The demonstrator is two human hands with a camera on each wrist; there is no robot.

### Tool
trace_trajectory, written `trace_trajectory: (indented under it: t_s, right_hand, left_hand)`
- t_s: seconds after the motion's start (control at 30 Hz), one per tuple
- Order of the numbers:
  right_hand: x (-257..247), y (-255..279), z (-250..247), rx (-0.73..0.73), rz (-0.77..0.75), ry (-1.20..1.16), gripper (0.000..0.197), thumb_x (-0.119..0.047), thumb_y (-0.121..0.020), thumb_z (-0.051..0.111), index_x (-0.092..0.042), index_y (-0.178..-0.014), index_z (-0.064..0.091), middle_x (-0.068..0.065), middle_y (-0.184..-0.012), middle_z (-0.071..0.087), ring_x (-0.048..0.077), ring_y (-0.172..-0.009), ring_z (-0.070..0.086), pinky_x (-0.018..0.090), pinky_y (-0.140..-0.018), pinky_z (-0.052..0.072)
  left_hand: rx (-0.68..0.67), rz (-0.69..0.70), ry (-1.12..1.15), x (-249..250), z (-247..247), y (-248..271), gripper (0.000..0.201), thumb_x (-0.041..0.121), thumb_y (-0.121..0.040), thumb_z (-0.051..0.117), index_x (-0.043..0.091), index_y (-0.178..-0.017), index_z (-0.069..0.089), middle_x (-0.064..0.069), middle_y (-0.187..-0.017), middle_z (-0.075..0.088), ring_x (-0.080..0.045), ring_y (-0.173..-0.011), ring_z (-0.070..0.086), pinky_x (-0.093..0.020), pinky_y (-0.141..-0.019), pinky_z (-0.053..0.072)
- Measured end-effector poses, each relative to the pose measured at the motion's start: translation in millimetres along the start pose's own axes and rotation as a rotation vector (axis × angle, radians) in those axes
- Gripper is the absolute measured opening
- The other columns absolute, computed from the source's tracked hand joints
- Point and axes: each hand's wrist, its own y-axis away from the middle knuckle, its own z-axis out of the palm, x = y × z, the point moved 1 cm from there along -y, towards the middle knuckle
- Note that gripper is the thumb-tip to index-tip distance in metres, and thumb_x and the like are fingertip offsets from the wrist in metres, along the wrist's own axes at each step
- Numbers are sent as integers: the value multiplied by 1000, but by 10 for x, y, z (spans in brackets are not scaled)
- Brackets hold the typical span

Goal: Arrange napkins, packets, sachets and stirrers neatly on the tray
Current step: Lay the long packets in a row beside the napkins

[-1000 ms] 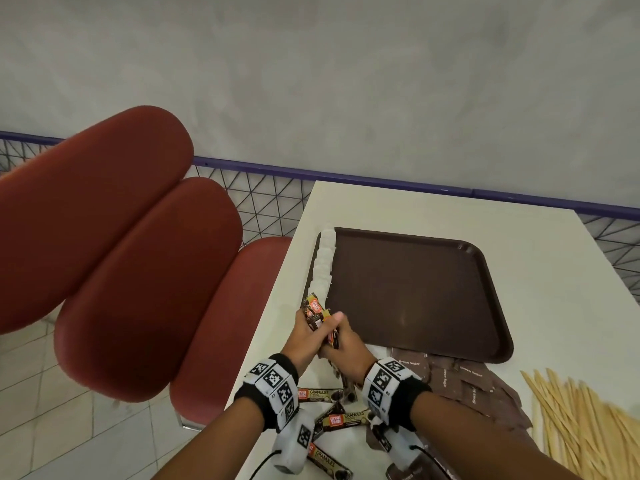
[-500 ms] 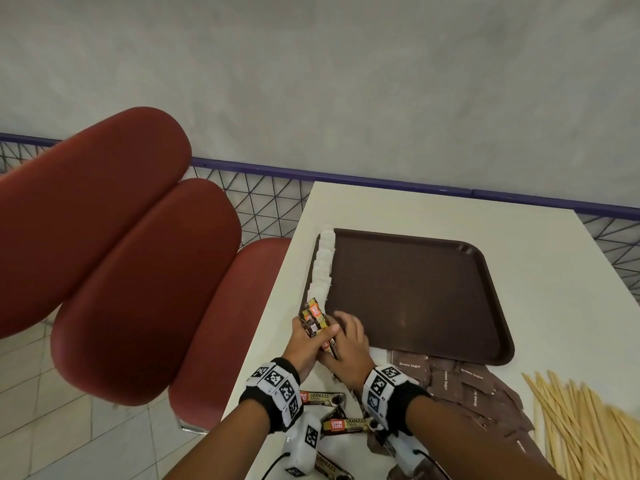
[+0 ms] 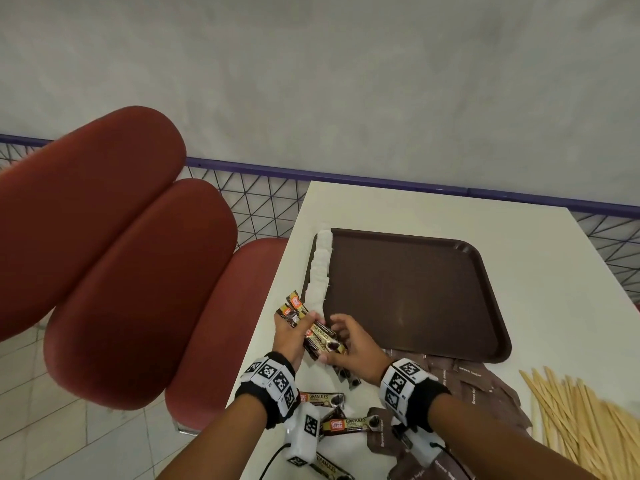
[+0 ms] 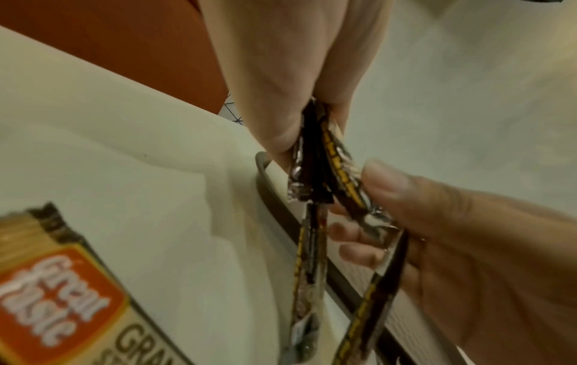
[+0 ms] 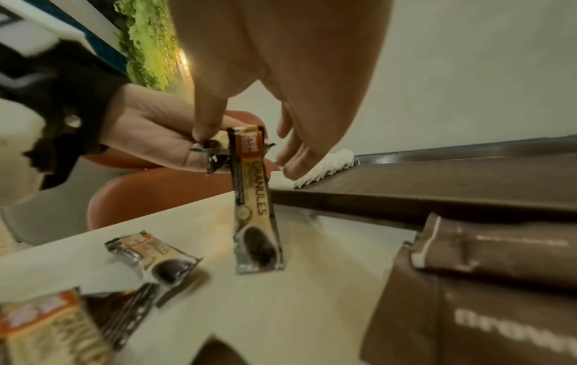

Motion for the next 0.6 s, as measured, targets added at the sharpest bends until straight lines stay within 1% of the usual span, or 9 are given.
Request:
trace_trajectory:
  t_s: [0.07,0.1,0.13,0.2,0.27,0.37,0.47,0.53,0.6]
  right_hand:
    - [-20,31,15,47,-5,-67,48,-18,-76,75,-22,-110,41,-5,-104,53,7,-91,56,17,-77,48]
    - [-28,34,32,76,-5,-72,41,-15,-78,73,-20,-105,43,-7,-97,55,1,-79,57,13,-69,47]
    - [-47,37,50,110,-7,-68,36,-11,-79,71,-19,-101,45,-9,-92,56,-4,-73,55,9,-65,45]
    - [-58,30,78,175,-15,-80,32,-7,-78,70,-21,-97,48,-13,-88,55,-2,-77,55,6,-68,44]
    - [-50,23,96,206,-15,-106,32,-7,-78,71,-24,-92,49,-13,-85,55,1,-78,56,10,-72,46]
    - [-12,11,102,204,-19,-88,33,-7,-78,71,-29,-85,47,-11,-78,55,-2,-66,53,11,-65,46]
    - [12,5,96,205,-42,-85,29,-8,-77,72,-22,-85,47,-10,-73,53,-6,-58,51,9,-60,43]
    - [6,8,98,208,-60,-74,28,-12,-77,73,-18,-86,47,-11,-71,51,-5,-58,49,10,-59,41]
    - [17,-1,104,216,-78,-59,30,-17,-76,74,-24,-85,45,-13,-75,50,-3,-64,46,15,-64,40]
  left_hand:
    - [-11,-1,49,39,18,-7,36,-3,-87,58,12,-111,36,-17,-81,57,-29,-74,60,-48,-79,53]
    - [-18,-2,66,45,24,-13,36,-2,-87,58,12,-111,36,-17,-80,57,-28,-73,60,-44,-74,55]
    - [-24,-3,88,42,29,-18,35,0,-88,59,12,-112,36,-16,-79,57,-27,-72,61,-40,-70,56]
    - [-26,-22,136,22,28,-35,36,4,-88,61,10,-115,38,-15,-78,57,-26,-70,62,-37,-65,56]
    - [-20,-50,167,12,34,-28,36,7,-87,62,11,-115,40,-13,-80,57,-25,-70,64,-36,-63,56]
    - [-12,-69,155,4,66,9,35,7,-87,63,14,-114,42,-11,-84,57,-24,-69,66,-37,-62,57]
    - [-11,-64,122,-29,79,20,40,7,-84,66,13,-115,42,-13,-86,56,-23,-69,65,-36,-61,56]
    - [-5,-53,108,-26,93,22,42,7,-83,67,12,-116,43,-13,-87,55,-24,-72,63,-37,-63,56]
    - [-8,-43,102,-14,115,20,42,6,-83,67,11,-116,44,-12,-86,55,-24,-73,62,-37,-66,55]
